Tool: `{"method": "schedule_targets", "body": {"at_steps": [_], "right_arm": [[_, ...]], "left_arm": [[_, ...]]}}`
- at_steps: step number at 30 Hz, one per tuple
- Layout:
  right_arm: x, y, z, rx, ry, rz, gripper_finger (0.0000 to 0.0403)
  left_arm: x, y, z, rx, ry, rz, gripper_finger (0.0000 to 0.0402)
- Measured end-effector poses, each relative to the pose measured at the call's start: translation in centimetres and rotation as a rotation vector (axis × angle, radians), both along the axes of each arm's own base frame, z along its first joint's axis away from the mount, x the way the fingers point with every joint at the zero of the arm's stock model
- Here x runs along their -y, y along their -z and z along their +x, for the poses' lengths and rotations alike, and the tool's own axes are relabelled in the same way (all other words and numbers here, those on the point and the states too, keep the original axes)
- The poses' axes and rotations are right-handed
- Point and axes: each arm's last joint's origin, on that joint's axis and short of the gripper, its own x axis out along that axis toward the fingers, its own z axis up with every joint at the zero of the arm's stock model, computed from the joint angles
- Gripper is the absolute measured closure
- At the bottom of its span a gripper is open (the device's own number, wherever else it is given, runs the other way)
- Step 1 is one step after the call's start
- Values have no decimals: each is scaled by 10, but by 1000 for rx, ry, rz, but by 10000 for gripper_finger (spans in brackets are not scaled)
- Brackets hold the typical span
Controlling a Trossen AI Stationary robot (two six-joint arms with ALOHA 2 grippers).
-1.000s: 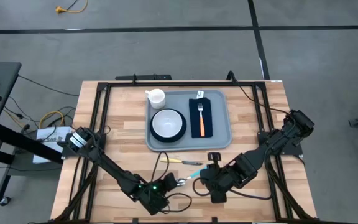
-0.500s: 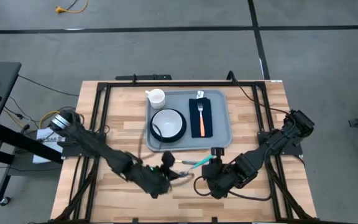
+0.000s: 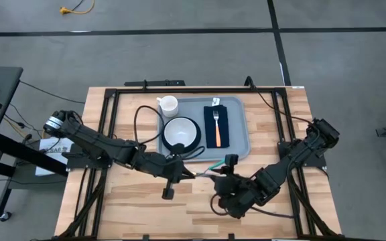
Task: Set up tray
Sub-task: Put the green spoon on top of the black napkin on the gray tray
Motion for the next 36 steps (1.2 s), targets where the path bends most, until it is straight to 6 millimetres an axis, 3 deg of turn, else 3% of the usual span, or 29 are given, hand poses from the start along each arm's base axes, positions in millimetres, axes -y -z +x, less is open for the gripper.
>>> {"method": "schedule_targets", "body": {"at_steps": [13, 23, 30, 36], "right_arm": [[-18, -9, -12, 190, 54, -193, 317], [-10, -9, -6, 192, 87, -210, 335], [-11, -9, -6, 197, 83, -202, 333], [-12, -9, -7, 197, 80, -203, 293]], "left_arm": [[-4, -9, 4, 92, -216, -166, 401], [-3, -14, 6, 144, -219, -198, 401], [-3, -11, 5, 119, -224, -183, 401], [-3, -11, 5, 119, -228, -192, 401]]}}
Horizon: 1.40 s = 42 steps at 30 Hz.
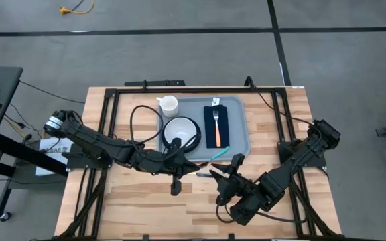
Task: Set up tray
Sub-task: Put the green spoon on top of the black napkin on the gray tray
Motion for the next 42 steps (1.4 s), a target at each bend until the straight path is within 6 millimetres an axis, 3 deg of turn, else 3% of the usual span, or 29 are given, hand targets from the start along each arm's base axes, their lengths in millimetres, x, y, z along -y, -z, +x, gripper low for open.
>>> {"method": "schedule_targets", "body": {"at_steps": [8, 14, 23, 42], "right_arm": [[0, 0, 0, 5, 5, -7, 198], [6, -2, 3, 47, 64, -58, 174], [19, -3, 12, 48, 111, -89, 208], [17, -6, 16, 42, 82, -110, 304]], "left_arm": [[-1, -1, 0, 13, -46, 3, 401], [-1, -7, 2, 72, -51, -26, 401], [-1, -7, 2, 74, -49, -38, 401], [-1, -5, 1, 53, -56, -26, 401]]}}
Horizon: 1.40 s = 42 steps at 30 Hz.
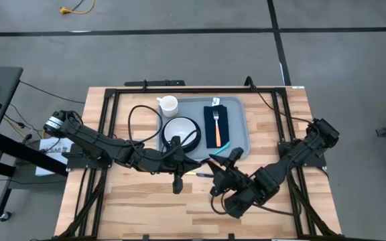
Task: Set up tray
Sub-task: Put the green spoon on top of the black napkin on the gray tray
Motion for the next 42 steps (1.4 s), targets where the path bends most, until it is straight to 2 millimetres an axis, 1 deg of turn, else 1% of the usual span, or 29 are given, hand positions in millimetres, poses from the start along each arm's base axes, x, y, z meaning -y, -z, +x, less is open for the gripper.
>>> {"method": "schedule_targets", "body": {"at_steps": [7, 10, 13, 16, 17, 21, 24, 30, 34, 39, 42], "right_arm": [[5, 0, 4, -10, 3, 17, 306], [4, 0, 4, 8, 5, 36, 315], [4, 0, 4, 5, -3, 48, 340], [2, 1, 4, -10, -21, 56, 382], [2, 1, 4, -13, -25, 62, 390], [2, 1, 5, -5, -26, 79, 388], [2, 1, 5, -8, -30, 83, 396], [1, 1, 5, -3, -29, 88, 398], [1, 0, 4, 11, -22, 91, 398], [1, 0, 5, 12, -23, 91, 400], [1, 0, 4, 7, -28, 92, 400]], "left_arm": [[0, 0, 0, 1, 0, 0, 401], [0, 0, 0, 1, 1, -1, 401], [0, 0, 0, 1, 1, -1, 401], [0, -2, 0, 13, -1, -9, 401], [0, -2, 0, 14, 0, -10, 401], [0, -2, 0, 12, -1, -9, 401], [0, -2, 0, 9, 1, -7, 401], [1, -1, 0, 6, 19, 19, 398], [3, 1, -1, -12, 58, 31, 373], [6, 1, -1, -8, 81, 36, 325], [7, 0, -2, -10, 129, 31, 295]]}}
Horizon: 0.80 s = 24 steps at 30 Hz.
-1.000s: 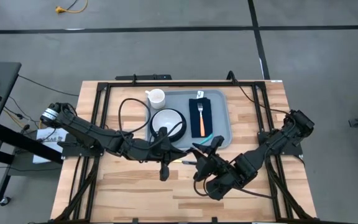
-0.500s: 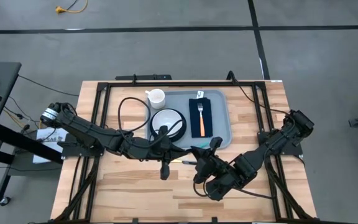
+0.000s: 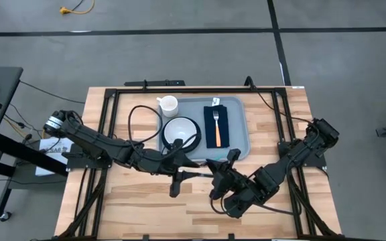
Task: Set up tray
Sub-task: Put the green spoon on top of the black napkin on the gray tray
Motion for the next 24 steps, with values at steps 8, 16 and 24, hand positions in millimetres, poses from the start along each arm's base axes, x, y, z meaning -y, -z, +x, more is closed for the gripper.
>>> {"method": "schedule_targets", "body": {"at_steps": [8, 16, 24], "right_arm": [[1, 0, 1, 9, 11, 0, 399], [5, -11, 5, -9, -14, 70, 401], [57, -32, 18, -49, 13, 438, 402]], "left_arm": [[-2, -21, -22, 26, 58, -15, 254], [-12, -49, -61, 62, 9, 5, 255], [-22, -40, -82, -88, -154, 131, 256]]}}
